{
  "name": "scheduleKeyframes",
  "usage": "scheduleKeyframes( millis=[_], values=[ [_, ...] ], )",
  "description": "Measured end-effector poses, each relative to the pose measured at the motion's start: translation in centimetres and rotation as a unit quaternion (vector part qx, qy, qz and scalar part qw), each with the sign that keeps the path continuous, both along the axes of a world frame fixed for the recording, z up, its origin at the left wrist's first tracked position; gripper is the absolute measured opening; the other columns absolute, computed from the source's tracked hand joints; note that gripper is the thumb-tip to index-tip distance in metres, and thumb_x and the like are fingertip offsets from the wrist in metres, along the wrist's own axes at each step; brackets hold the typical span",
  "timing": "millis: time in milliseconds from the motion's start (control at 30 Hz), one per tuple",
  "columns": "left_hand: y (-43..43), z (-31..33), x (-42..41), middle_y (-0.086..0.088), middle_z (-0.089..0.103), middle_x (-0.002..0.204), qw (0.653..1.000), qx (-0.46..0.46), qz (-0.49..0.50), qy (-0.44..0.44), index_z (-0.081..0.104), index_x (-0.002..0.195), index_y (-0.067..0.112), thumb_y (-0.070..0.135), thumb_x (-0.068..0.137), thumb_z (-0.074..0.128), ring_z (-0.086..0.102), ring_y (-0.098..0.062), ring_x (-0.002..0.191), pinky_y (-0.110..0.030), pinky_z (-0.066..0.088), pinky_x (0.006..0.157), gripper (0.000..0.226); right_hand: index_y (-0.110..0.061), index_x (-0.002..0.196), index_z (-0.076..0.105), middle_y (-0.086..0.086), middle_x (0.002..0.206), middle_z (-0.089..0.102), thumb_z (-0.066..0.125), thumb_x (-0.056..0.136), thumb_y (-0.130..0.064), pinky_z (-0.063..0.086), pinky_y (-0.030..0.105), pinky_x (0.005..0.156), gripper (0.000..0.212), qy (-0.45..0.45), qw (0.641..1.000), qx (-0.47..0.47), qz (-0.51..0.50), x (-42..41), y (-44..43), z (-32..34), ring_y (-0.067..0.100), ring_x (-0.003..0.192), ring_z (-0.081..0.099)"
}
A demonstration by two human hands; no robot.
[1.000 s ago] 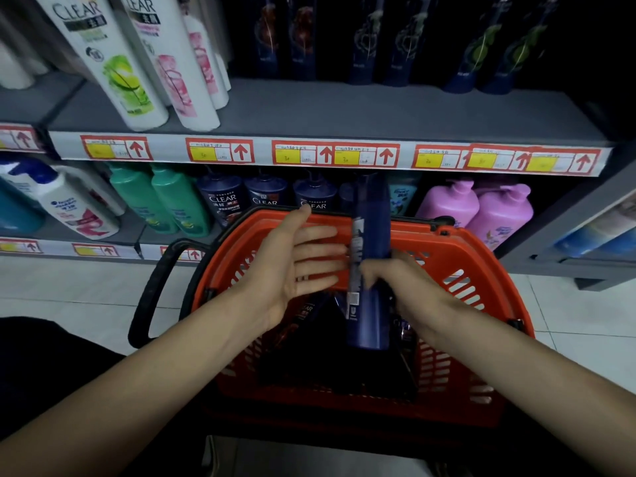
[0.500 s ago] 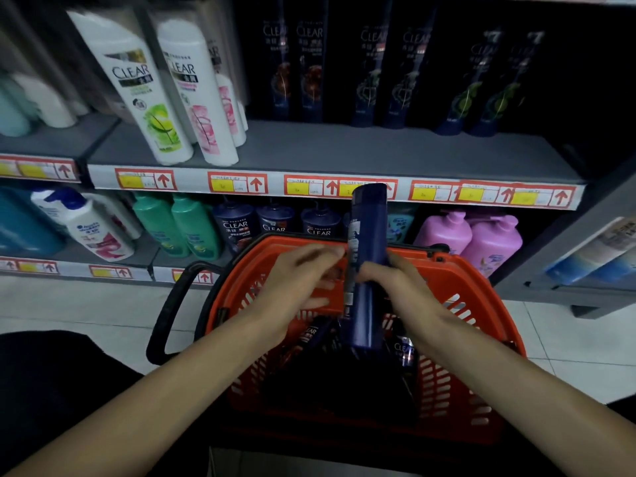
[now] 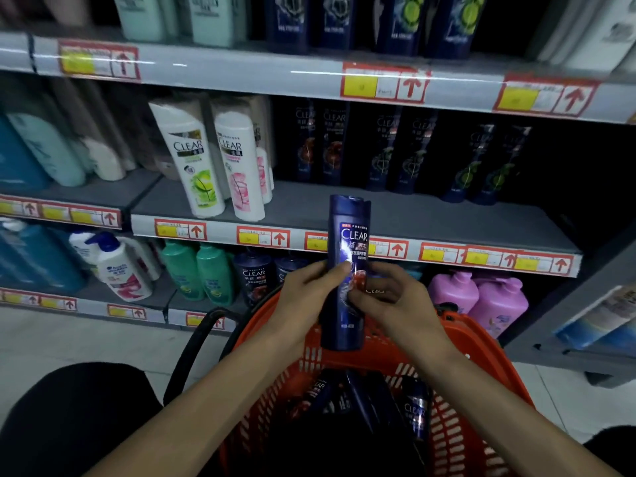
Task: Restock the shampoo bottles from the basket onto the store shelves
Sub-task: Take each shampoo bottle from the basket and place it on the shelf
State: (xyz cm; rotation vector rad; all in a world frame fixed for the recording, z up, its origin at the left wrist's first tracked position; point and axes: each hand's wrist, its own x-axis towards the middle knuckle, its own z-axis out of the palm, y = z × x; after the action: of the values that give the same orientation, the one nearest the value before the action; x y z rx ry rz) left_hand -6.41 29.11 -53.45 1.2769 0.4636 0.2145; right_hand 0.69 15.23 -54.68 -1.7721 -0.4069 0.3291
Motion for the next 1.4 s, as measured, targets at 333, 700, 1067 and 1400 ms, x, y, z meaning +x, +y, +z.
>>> scheduleKeyframes(
  millis=[333,700,1067,1400],
  values=[
    [2.5,2.1,4.5,-0.004,0.078,0.114,0.993,0.037,0.028,-0.113,0.073,0.123,0.017,0.019,0.101,0.065,0.074,-0.022,0.106,-0.048,0.055,0.102,0.024,-0.039,0.110,0.061,-0.024,0.086,0.067,0.093,0.067,-0.034,0.047,0.006,0.069,0.054,-0.174,0.979,-0.108,-0.021,2.0,3.0,2.6,-0.015,0.079,0.063],
    [7.2,3.9,10.9,-0.004,0.076,0.111,0.970,0.162,0.120,-0.139,0.060,0.122,0.014,0.018,0.097,0.071,0.074,-0.017,0.104,-0.039,0.059,0.095,0.028,-0.044,0.098,0.057,-0.026,0.080,0.067,0.089,0.071,-0.021,0.047,0.006,0.065,0.047,-0.188,0.980,-0.025,-0.067,8.2,10.2,3.9,-0.017,0.078,0.062],
    [10.2,1.0,15.9,-0.005,0.066,0.122,0.950,0.297,0.093,-0.035,0.054,0.147,0.022,-0.009,0.095,0.047,0.065,-0.019,0.112,-0.025,0.054,0.096,0.061,-0.016,0.122,0.061,0.000,0.106,0.070,0.085,0.071,-0.037,0.059,0.042,0.086,0.061,-0.199,0.963,-0.050,-0.175,16.4,15.6,1.2,0.019,0.097,0.068],
    [11.3,-0.4,19.4,-0.006,0.058,0.133,0.961,0.266,0.077,-0.018,0.047,0.153,0.020,-0.015,0.091,0.048,0.064,-0.022,0.120,-0.030,0.052,0.103,0.071,-0.009,0.115,0.059,0.009,0.111,0.064,0.086,0.075,-0.031,0.056,0.042,0.088,0.053,-0.198,0.958,-0.088,-0.186,19.6,17.2,-0.2,0.027,0.103,0.064]
  ],
)
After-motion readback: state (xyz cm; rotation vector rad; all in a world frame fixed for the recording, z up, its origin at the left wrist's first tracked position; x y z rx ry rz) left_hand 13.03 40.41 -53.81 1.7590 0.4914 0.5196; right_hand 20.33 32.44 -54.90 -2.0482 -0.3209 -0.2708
